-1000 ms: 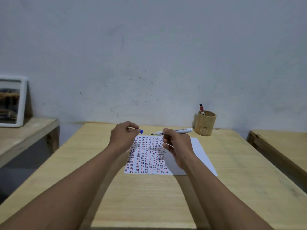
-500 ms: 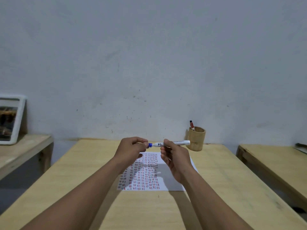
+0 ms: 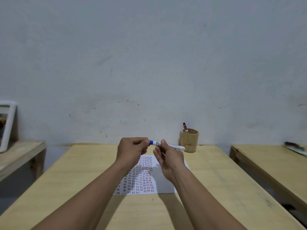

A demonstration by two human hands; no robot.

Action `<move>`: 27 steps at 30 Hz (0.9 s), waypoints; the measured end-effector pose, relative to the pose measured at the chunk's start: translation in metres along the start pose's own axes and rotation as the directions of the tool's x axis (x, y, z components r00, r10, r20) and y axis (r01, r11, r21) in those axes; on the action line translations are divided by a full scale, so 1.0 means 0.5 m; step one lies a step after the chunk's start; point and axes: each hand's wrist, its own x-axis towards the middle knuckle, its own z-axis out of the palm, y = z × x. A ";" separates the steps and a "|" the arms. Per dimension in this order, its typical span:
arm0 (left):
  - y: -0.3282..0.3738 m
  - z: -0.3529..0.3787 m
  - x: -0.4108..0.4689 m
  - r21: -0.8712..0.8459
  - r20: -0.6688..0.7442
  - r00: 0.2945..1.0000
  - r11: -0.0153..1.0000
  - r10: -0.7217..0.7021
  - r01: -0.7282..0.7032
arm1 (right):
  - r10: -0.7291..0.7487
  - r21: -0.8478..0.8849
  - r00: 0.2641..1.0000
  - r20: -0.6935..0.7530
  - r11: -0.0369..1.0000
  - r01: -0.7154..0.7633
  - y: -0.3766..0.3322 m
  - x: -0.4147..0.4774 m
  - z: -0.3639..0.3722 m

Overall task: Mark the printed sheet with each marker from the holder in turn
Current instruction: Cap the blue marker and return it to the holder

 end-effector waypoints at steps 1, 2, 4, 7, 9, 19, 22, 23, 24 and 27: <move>0.001 0.008 -0.003 0.002 -0.023 1.000 1.000 0.008 -0.008 | -0.028 -0.016 0.998 -0.053 0.999 0.028 -0.001 0.000 0.008; 0.002 0.015 -0.004 0.009 -0.044 0.999 1.000 0.019 -0.018 | -0.068 -0.044 0.993 -0.100 0.997 0.064 -0.001 0.001 0.014; 0.007 0.028 -0.007 0.047 -0.071 0.996 0.998 0.052 -0.049 | -0.176 -0.123 0.976 -0.127 0.979 0.160 -0.006 0.011 0.010; 0.025 0.047 -0.009 0.135 -0.091 0.990 0.986 0.109 -0.096 | -0.268 -0.393 0.963 -0.029 0.889 0.236 -0.025 0.005 0.003; 0.038 0.061 -0.005 0.208 -0.082 0.984 0.969 0.157 -0.137 | -0.263 -0.613 0.964 0.043 0.755 0.233 -0.038 0.002 -0.003; 0.050 0.164 0.047 0.361 0.096 0.961 0.891 0.258 -0.275 | -0.345 -0.910 0.873 0.346 0.103 0.401 -0.128 0.041 -0.061; 0.046 0.200 0.067 0.350 0.146 0.956 0.891 0.253 -0.289 | -0.380 -0.902 0.853 0.359 0.094 0.421 -0.154 0.070 -0.083; 0.046 0.210 0.075 0.346 0.163 0.954 0.891 0.251 -0.293 | -0.388 -0.907 0.849 0.358 0.073 0.416 -0.163 0.080 -0.089; 0.047 0.221 0.082 0.344 0.176 0.952 0.890 0.252 -0.300 | -0.396 -0.911 0.845 0.361 0.045 0.410 -0.174 0.091 -0.097; 0.040 0.253 0.114 0.337 0.168 0.954 0.894 0.250 -0.294 | -0.446 -0.919 0.824 0.350 0.007 0.395 -0.209 0.125 -0.112</move>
